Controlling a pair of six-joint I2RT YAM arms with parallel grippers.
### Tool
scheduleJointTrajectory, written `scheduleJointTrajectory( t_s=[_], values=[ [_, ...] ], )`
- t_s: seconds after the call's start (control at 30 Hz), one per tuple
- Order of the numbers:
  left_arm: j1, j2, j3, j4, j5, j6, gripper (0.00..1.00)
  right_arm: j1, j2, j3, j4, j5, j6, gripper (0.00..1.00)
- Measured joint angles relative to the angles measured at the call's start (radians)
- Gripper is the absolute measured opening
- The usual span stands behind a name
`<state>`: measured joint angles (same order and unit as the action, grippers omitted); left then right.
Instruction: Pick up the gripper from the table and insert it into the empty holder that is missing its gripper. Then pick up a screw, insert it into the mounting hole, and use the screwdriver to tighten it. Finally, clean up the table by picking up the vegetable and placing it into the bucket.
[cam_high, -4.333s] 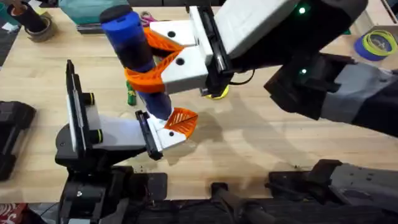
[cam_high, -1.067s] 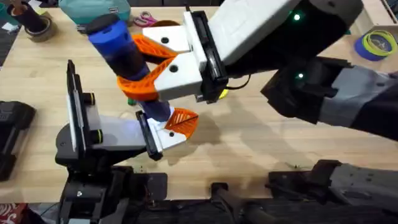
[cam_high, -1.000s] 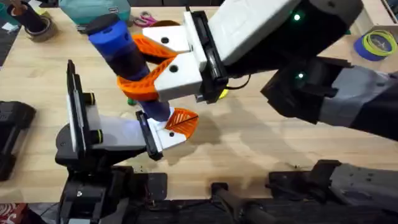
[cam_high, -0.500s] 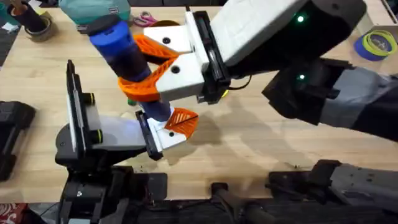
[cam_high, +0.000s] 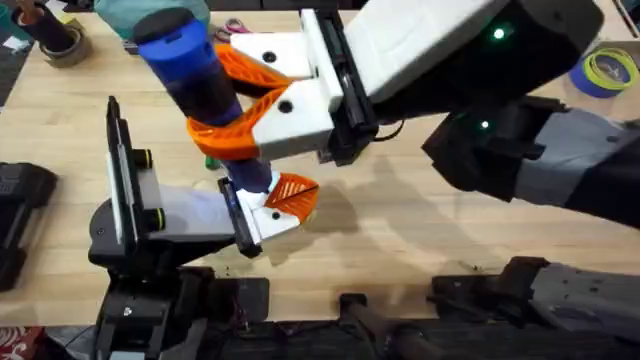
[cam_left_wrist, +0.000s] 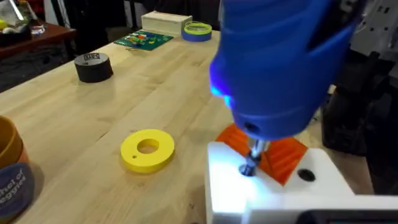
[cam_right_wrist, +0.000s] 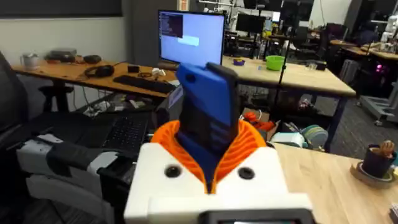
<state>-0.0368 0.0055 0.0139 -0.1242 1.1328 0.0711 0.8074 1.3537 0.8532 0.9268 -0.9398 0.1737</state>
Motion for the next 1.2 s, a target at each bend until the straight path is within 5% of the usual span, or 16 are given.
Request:
scheduleJointTrajectory(
  t_s=[1.2],
  values=[
    [0.000,0.000,0.000,0.000,0.000,0.000,0.015,-0.040,-0.026,0.000,-0.006,-0.022,0.043,0.022]
  ],
)
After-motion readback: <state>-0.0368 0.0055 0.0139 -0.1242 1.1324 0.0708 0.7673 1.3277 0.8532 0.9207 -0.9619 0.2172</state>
